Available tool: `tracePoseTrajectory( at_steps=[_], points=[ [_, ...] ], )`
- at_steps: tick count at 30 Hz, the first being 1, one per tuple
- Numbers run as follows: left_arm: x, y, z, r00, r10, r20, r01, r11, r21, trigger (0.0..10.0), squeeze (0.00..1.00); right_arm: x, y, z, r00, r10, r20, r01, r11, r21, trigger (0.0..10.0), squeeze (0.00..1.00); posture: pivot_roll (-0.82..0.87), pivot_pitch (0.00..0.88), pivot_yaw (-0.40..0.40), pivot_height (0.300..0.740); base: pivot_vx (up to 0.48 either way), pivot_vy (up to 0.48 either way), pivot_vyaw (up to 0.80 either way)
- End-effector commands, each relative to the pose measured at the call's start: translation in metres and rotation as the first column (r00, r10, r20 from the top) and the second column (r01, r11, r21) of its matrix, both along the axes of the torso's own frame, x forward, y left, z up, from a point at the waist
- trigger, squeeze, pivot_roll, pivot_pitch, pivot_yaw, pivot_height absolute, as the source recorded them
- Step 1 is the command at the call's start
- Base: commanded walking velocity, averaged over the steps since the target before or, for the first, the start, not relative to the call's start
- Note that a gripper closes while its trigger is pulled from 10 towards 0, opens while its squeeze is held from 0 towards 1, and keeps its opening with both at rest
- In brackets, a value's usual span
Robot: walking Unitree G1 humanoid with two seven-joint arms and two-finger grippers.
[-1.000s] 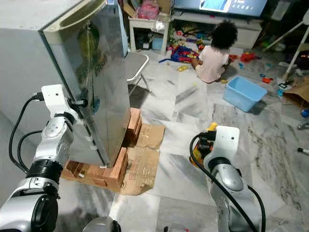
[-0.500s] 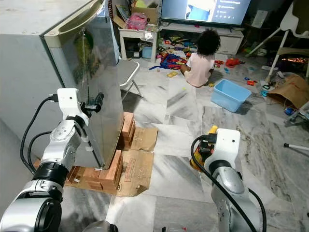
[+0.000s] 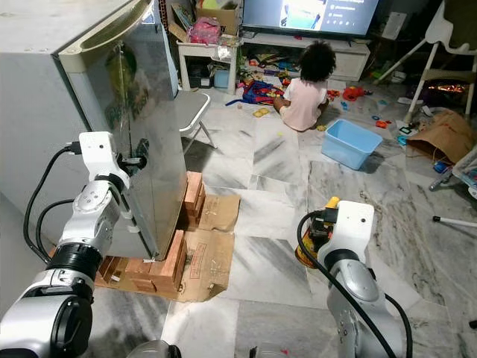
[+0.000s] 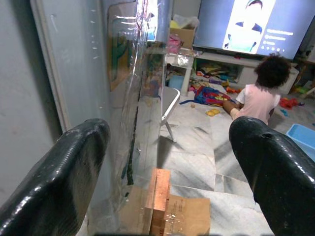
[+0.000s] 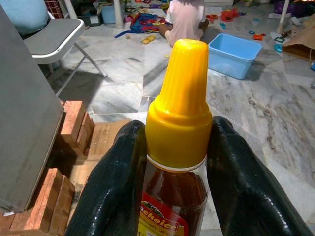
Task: Restocking fridge
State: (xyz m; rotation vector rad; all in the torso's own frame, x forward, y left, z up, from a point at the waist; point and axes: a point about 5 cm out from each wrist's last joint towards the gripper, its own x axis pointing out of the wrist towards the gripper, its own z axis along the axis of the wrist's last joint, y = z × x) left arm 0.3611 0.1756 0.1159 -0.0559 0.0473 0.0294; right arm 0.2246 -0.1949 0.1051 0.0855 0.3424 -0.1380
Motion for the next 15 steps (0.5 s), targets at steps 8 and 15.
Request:
tracePoseTrajectory(
  at_steps=[8, 15],
  points=[
    [0.003, -0.005, 0.006, 0.999, -0.025, 0.028, 0.026, 1.000, -0.006, 10.0, 0.00, 0.002, -0.001, 0.009, 0.999, 0.005, 0.037, -0.004, 1.000, -0.008, 10.0, 0.00, -0.06, 0.000, -0.020, 0.740, 0.000, 0.462, 0.00],
    [-0.004, -0.015, 0.003, 0.992, -0.118, 0.040, 0.118, 0.993, 0.005, 10.0, 0.00, 0.003, -0.001, 0.009, 0.999, 0.010, 0.037, -0.009, 1.000, -0.010, 10.0, 0.00, -0.06, 0.000, -0.022, 0.740, 0.000, 0.000, -0.77]
  ],
)
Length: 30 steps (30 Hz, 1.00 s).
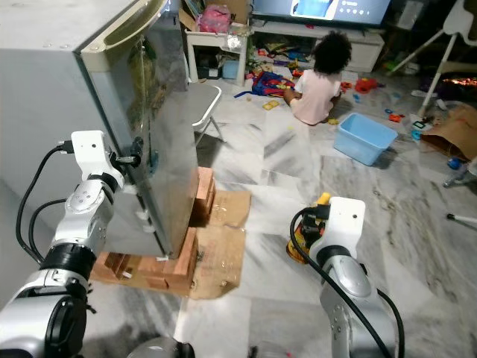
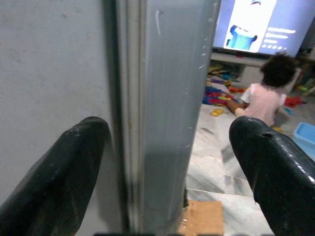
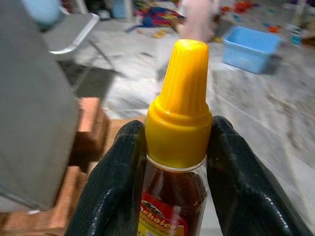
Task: Restocking fridge
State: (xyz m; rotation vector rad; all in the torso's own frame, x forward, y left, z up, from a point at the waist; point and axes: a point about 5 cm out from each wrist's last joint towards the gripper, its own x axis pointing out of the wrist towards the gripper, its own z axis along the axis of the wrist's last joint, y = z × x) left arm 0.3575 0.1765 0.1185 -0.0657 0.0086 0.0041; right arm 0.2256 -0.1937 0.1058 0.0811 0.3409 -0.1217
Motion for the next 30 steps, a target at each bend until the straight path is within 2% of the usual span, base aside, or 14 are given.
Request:
tracePoseTrajectory(
  at_steps=[1, 7, 10, 14, 19, 20, 30],
  points=[
    [-0.003, -0.019, -0.001, 0.992, -0.125, 0.001, 0.124, 0.992, 0.020, 10.0, 0.00, 0.002, -0.002, 0.008, 0.999, -0.006, 0.036, 0.007, 1.000, -0.007, 10.0, 0.00, -0.06, 0.000, -0.022, 0.740, 0.000, 0.000, 0.00],
    [-0.007, -0.025, -0.003, 0.982, -0.189, 0.001, 0.189, 0.982, 0.030, 10.0, 0.00, 0.002, -0.002, 0.008, 0.999, -0.002, 0.035, 0.003, 1.000, -0.010, 10.0, 0.00, -0.05, 0.000, -0.025, 0.740, 0.000, 0.000, 0.00],
    [-0.008, -0.029, -0.002, 0.973, -0.233, -0.001, 0.233, 0.973, 0.006, 10.0, 0.00, 0.002, -0.002, 0.008, 0.999, 0.000, 0.036, 0.001, 1.000, -0.011, 10.0, 0.00, -0.06, 0.000, -0.026, 0.740, 0.000, 0.000, 0.00],
    [-0.006, -0.030, -0.001, 0.974, -0.229, -0.004, 0.229, 0.972, 0.046, 10.0, 0.00, 0.002, -0.002, 0.009, 0.999, 0.000, 0.035, 0.000, 1.000, -0.012, 10.0, 0.00, -0.06, 0.001, -0.025, 0.740, 0.000, 0.000, 0.00],
    [0.002, -0.018, 0.003, 0.994, -0.110, -0.005, 0.110, 0.992, 0.067, 10.0, 0.00, -0.002, -0.004, 0.011, 0.999, -0.005, 0.035, 0.005, 1.000, -0.013, 10.0, 0.00, -0.06, 0.001, -0.020, 0.740, 0.000, 0.000, 0.00],
    [0.004, -0.014, 0.005, 0.997, -0.078, -0.004, 0.078, 0.996, 0.050, 10.0, 0.00, -0.006, -0.008, 0.009, 1.000, -0.009, 0.029, 0.009, 1.000, -0.015, 10.0, 0.00, -0.07, 0.000, -0.019, 0.740, 0.000, 0.000, 0.00],
    [0.012, -0.018, 0.009, 0.998, -0.060, -0.013, 0.060, 0.997, 0.046, 10.0, 0.00, -0.011, -0.010, 0.007, 1.000, -0.019, 0.017, 0.020, 1.000, -0.023, 10.0, 0.00, -0.08, 0.000, -0.009, 0.740, 0.000, 0.000, 0.00]
  ],
)
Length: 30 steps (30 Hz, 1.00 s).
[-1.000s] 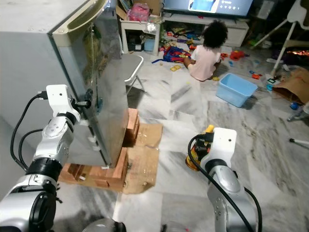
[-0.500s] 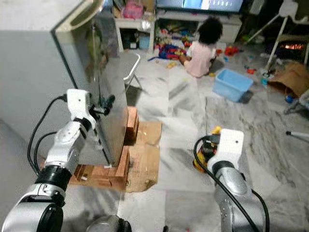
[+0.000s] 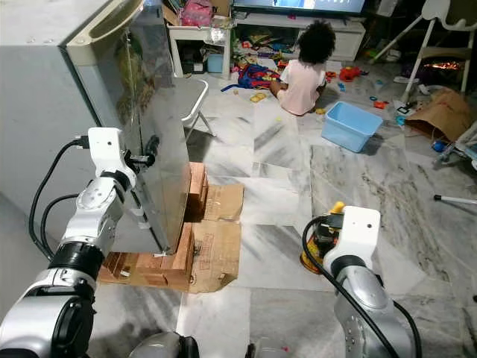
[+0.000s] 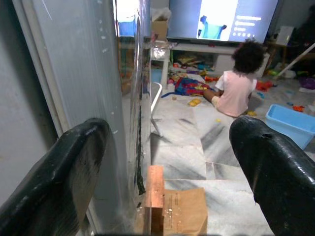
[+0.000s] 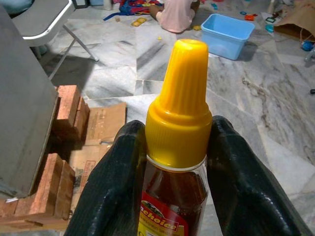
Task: Restocking fridge
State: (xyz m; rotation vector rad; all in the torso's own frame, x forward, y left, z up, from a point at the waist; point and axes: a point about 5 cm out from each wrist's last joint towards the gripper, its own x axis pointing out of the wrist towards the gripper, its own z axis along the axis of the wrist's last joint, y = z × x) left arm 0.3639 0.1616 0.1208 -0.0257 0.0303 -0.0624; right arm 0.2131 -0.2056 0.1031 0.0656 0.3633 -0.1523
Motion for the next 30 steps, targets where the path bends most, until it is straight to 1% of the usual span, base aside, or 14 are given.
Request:
tracePoseTrajectory(
  at_steps=[1, 4, 5, 6, 8, 16, 17, 20, 24, 25, 27, 28, 29, 30],
  points=[
    [0.007, -0.004, 0.008, 1.000, 0.013, 0.008, -0.013, 1.000, 0.013, 10.0, 0.00, 0.001, 0.002, 0.010, 0.999, 0.007, 0.043, -0.007, 1.000, -0.006, 10.0, 0.00, -0.08, 0.000, -0.009, 0.740, 0.000, 0.000, 0.00],
    [0.010, -0.003, 0.012, 0.999, 0.034, 0.013, -0.034, 0.999, 0.020, 10.0, 0.00, 0.002, 0.002, 0.011, 0.999, 0.009, 0.049, -0.009, 1.000, -0.001, 10.0, 0.00, -0.09, 0.000, -0.006, 0.740, 0.000, 0.000, 0.00],
    [0.012, 0.000, 0.014, 0.998, 0.066, 0.014, -0.066, 0.997, 0.027, 10.0, 0.00, 0.002, 0.004, 0.013, 0.998, 0.019, 0.061, -0.019, 1.000, 0.012, 10.0, 0.00, -0.09, 0.000, -0.003, 0.740, 0.000, 0.000, 0.00],
    [0.014, 0.008, 0.017, 0.992, 0.128, 0.019, -0.129, 0.991, 0.030, 10.0, 0.00, 0.002, 0.006, 0.015, 0.996, 0.040, 0.079, -0.043, 0.998, 0.038, 10.0, 0.00, -0.09, 0.000, -0.002, 0.740, 0.000, 0.000, 0.00],
    [0.013, 0.012, 0.015, 0.987, 0.162, 0.015, -0.162, 0.986, 0.028, 10.0, 0.00, 0.002, 0.007, 0.016, 0.996, 0.047, 0.082, -0.050, 0.998, 0.042, 10.0, 0.00, -0.09, 0.000, -0.003, 0.740, 0.000, 0.000, 0.00],
    [0.009, 0.021, 0.009, 0.979, 0.205, 0.009, -0.205, 0.978, 0.043, 10.0, 0.00, 0.004, 0.011, 0.014, 0.995, 0.062, 0.078, -0.065, 0.997, 0.041, 10.0, 0.00, -0.08, 0.000, -0.007, 0.740, 0.000, 0.000, 0.00],
    [0.008, 0.024, 0.008, 0.973, 0.231, 0.008, -0.231, 0.971, 0.062, 10.0, 0.00, 0.005, 0.012, 0.015, 0.995, 0.064, 0.080, -0.067, 0.997, 0.043, 10.0, 0.00, -0.08, 0.000, -0.007, 0.740, 0.000, 0.000, 0.00],
    [0.009, 0.025, 0.009, 0.974, 0.228, 0.014, -0.228, 0.973, 0.044, 10.0, 0.00, 0.006, 0.012, 0.015, 0.994, 0.066, 0.083, -0.070, 0.997, 0.044, 10.0, 0.00, -0.08, 0.000, -0.008, 0.740, 0.000, 0.000, 0.00],
    [0.008, 0.027, 0.006, 0.970, 0.245, -0.001, -0.244, 0.967, 0.066, 10.0, 0.00, 0.007, 0.014, 0.015, 0.993, 0.081, 0.088, -0.086, 0.995, 0.053, 10.0, 0.00, -0.08, 0.000, -0.007, 0.740, 0.000, 0.000, 0.00],
    [0.008, 0.030, 0.006, 0.967, 0.257, -0.001, -0.256, 0.964, 0.075, 10.0, 0.00, 0.008, 0.016, 0.016, 0.991, 0.099, 0.095, -0.105, 0.993, 0.060, 10.0, 0.00, -0.09, 0.000, -0.005, 0.740, 0.000, 0.000, 0.00],
    [0.007, 0.035, 0.006, 0.963, 0.268, 0.006, -0.268, 0.960, 0.086, 10.0, 0.00, 0.009, 0.025, 0.021, 0.978, 0.166, 0.126, -0.178, 0.980, 0.090, 10.0, 0.00, -0.09, 0.000, -0.002, 0.740, 0.000, 0.000, 0.00],
    [0.006, 0.038, 0.007, 0.969, 0.247, 0.022, -0.248, 0.964, 0.091, 10.0, 0.00, 0.009, 0.033, 0.026, 0.959, 0.235, 0.161, -0.249, 0.966, 0.072, 10.0, 0.00, -0.09, 0.000, -0.002, 0.740, 0.000, 0.000, 0.00],
    [0.006, 0.038, 0.007, 0.970, 0.241, 0.026, -0.242, 0.966, 0.092, 10.0, 0.00, 0.009, 0.034, 0.027, 0.955, 0.246, 0.166, -0.259, 0.964, 0.062, 10.0, 0.00, -0.09, 0.000, -0.002, 0.740, 0.000, 0.000, 0.00],
    [0.004, 0.037, 0.007, 0.982, 0.184, 0.036, -0.186, 0.978, 0.092, 10.0, 0.00, 0.009, 0.038, 0.029, 0.945, 0.278, 0.174, -0.292, 0.955, 0.055, 10.0, 0.00, -0.09, 0.000, -0.003, 0.740, 0.000, 0.000, 0.00]
  ],
)
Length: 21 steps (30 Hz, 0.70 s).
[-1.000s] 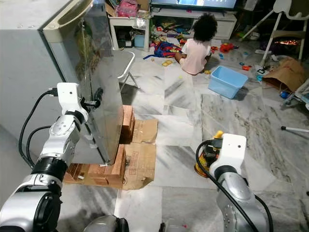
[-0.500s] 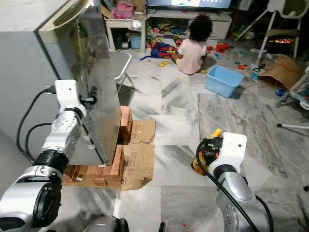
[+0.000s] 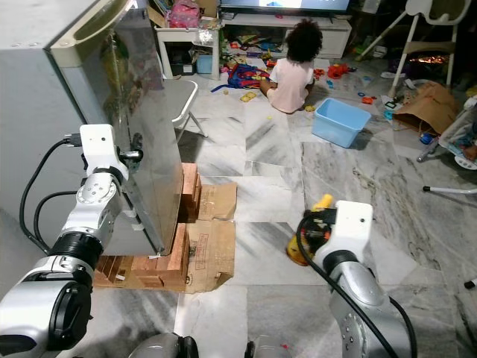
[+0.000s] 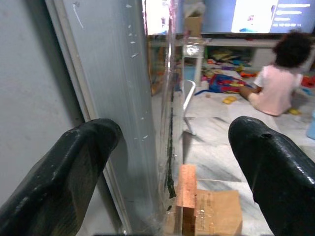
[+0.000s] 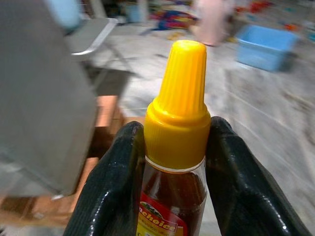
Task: Restocking fridge
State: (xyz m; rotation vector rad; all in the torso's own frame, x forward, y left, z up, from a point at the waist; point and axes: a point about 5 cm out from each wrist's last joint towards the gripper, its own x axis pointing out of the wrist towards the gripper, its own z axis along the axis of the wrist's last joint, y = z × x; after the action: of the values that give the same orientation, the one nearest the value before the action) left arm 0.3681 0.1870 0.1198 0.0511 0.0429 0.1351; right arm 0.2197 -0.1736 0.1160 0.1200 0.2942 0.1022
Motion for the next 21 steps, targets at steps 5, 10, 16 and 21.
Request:
tracePoseTrajectory(
  at_steps=[5, 10, 16, 21],
  points=[
    [-0.014, 0.009, -0.003, 0.975, -0.220, 0.020, 0.216, 0.969, 0.117, 10.0, 0.00, 0.001, 0.011, 0.016, 0.990, 0.099, 0.097, -0.095, 0.994, -0.050, 10.0, 0.00, -0.08, 0.000, -0.008, 0.740, 0.000, 0.000, 0.00],
    [-0.021, 0.022, -0.014, 0.987, -0.159, -0.016, 0.159, 0.981, 0.108, 10.0, 0.00, 0.003, 0.009, 0.015, 0.990, 0.102, 0.095, -0.098, 0.994, -0.048, 10.0, 0.00, -0.07, 0.000, -0.016, 0.740, 0.000, 0.000, 0.00],
    [-0.012, 0.018, -0.005, 0.984, -0.176, 0.000, 0.175, 0.979, 0.100, 10.0, 0.00, 0.005, 0.010, 0.018, 0.989, 0.100, 0.104, -0.097, 0.995, -0.037, 10.0, 0.00, -0.08, 0.000, -0.018, 0.740, 0.000, 0.000, 0.00],
    [-0.006, 0.011, 0.001, 0.976, -0.216, 0.019, 0.214, 0.973, 0.082, 10.0, 0.00, 0.001, 0.014, 0.020, 0.988, 0.111, 0.112, -0.112, 0.994, 0.001, 10.0, 0.00, -0.08, 0.000, -0.013, 0.740, 0.000, 0.000, 0.00]
  ],
)
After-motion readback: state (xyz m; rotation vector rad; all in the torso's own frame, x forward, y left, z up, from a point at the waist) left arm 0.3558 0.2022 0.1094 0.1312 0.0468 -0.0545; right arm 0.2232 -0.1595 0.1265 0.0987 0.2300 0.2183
